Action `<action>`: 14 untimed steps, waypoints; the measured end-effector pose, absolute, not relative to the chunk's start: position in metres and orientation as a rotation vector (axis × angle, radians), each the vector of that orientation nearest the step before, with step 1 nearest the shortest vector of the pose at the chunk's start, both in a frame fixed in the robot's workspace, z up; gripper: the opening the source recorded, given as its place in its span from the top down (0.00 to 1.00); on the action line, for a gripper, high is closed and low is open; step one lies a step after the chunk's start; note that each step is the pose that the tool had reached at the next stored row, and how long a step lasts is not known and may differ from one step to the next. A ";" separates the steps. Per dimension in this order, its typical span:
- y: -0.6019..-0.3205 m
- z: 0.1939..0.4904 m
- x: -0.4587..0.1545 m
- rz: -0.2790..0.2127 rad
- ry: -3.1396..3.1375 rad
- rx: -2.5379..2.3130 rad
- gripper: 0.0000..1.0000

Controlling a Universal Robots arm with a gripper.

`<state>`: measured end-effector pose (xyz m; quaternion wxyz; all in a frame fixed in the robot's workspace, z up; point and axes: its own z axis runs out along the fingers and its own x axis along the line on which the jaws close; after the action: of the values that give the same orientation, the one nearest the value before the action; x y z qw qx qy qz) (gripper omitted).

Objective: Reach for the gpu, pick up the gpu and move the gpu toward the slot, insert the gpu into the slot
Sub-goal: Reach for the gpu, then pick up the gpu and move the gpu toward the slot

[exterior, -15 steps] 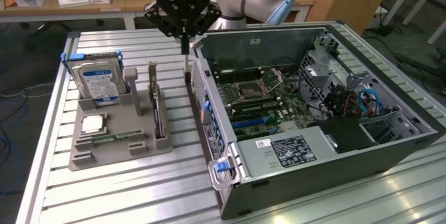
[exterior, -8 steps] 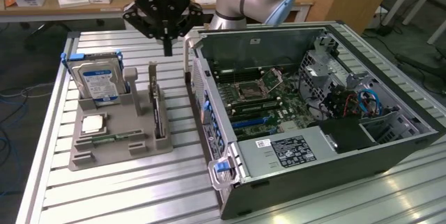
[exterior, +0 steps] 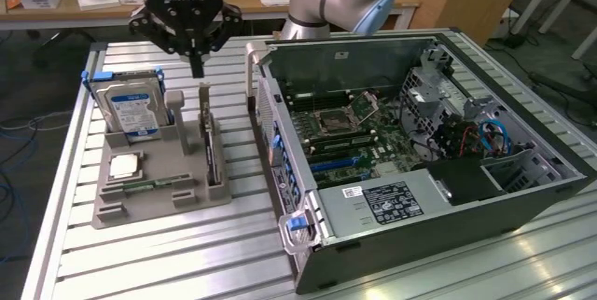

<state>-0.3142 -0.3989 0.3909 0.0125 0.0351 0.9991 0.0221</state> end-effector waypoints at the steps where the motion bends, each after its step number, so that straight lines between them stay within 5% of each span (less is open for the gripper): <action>1: -0.399 0.391 -0.318 0.069 3.114 0.109 0.90; 8: -0.399 0.391 -0.323 0.069 3.114 0.109 0.89; 11: -0.399 0.391 -0.323 0.069 3.114 0.109 0.71; 14: -0.399 0.391 -0.323 0.069 3.114 0.109 0.65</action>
<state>-0.3227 -0.3989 0.3907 0.0124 0.0350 0.9991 0.0221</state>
